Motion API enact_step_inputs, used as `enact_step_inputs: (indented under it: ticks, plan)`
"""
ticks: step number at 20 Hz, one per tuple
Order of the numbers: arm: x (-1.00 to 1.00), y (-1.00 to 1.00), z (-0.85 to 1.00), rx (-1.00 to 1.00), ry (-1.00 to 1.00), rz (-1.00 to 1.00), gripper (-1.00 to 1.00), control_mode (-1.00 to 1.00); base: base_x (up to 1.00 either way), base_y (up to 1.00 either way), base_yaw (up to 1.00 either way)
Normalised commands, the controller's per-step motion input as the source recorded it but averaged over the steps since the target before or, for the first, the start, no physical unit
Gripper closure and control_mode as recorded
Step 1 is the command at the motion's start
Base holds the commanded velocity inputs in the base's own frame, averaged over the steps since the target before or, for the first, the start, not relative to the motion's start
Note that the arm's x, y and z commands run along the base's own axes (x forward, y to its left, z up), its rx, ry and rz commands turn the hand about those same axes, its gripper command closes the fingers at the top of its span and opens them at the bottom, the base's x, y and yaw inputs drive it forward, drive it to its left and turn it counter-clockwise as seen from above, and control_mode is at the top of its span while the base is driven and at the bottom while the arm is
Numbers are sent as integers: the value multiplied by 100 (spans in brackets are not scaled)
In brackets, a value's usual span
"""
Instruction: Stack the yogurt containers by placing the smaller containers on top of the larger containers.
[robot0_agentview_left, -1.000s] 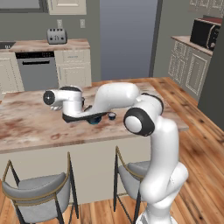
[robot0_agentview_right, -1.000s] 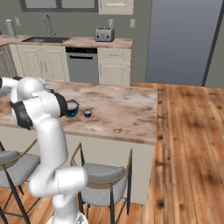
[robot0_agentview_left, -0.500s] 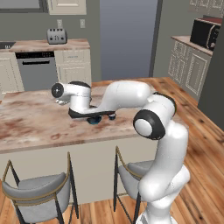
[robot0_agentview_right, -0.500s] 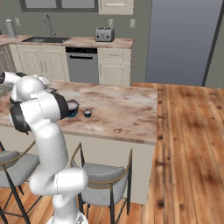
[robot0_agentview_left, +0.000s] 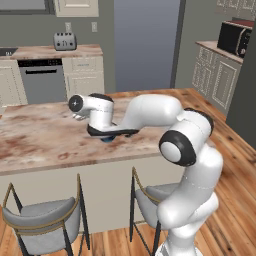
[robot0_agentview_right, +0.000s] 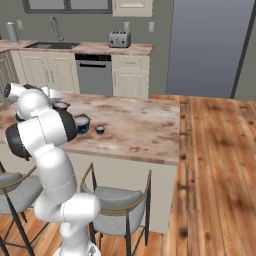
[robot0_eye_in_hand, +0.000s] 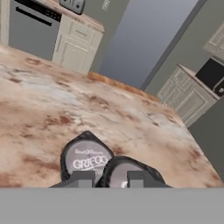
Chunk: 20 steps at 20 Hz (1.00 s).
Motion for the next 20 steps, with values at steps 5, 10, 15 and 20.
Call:
enact_step_inputs:
  ticks: [5,10,15,20]
  plan:
    - [-10,-18,0,-12,0,0,100,-100,0,0,0]
    - [-13,-18,0,-15,0,0,100,-100,0,0,0]
    - [-19,-11,0,-11,0,0,100,-100,0,0,0]
    - [-10,-9,0,-3,2,0,100,-100,0,0,0]
